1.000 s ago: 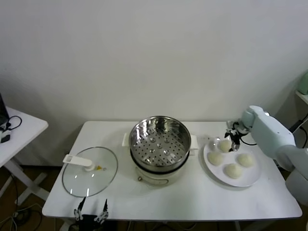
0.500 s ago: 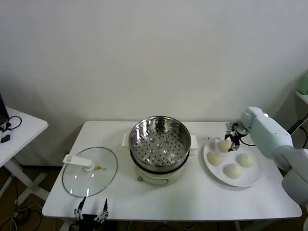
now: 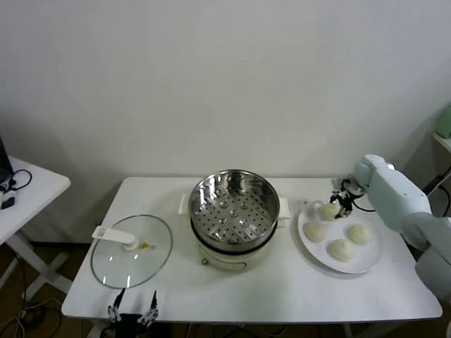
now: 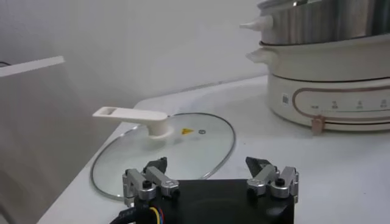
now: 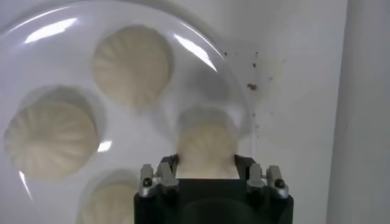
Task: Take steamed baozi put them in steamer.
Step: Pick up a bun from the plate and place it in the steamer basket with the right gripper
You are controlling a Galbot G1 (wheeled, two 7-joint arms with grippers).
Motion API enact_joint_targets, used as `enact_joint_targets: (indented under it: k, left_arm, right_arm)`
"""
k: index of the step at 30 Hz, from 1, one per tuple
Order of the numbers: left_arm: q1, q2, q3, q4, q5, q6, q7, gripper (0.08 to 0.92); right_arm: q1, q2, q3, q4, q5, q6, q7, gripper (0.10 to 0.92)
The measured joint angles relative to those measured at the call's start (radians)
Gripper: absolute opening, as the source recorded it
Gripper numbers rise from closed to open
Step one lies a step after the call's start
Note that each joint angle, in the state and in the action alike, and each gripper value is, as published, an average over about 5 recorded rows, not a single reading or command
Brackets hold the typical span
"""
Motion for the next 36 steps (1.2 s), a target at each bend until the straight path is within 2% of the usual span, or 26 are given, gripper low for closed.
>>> enact_joint_targets:
  k: [7, 19, 27, 36]
  left_arm:
    - [0.005, -0.004, -0.002, -0.005, 0.001, -0.001, -0.001, 0.823]
    - [0.013, -0.006, 0.000, -0.017, 0.007, -0.001, -0.008, 0.823]
    - [0.012, -0.004, 0.010, -0.015, 0.009, -0.001, -0.012, 0.823]
    - [0.013, -0.005, 0.009, -0.020, 0.011, -0.001, -0.014, 0.823]
  right_arm:
    - [0.090, -0.073, -0.148, 0.152, 0.108, -0.005, -0.007, 0.636]
    - [0.403, -0.164, -0.477, 0.524, 0.326, 0.025, -0.004, 0.641]
    - [0.603, -0.124, -0.642, 0.720, 0.424, 0.107, 0.020, 0.645]
    - [0.670, -0.006, -0.708, 0.793, 0.433, 0.219, 0.049, 0.645]
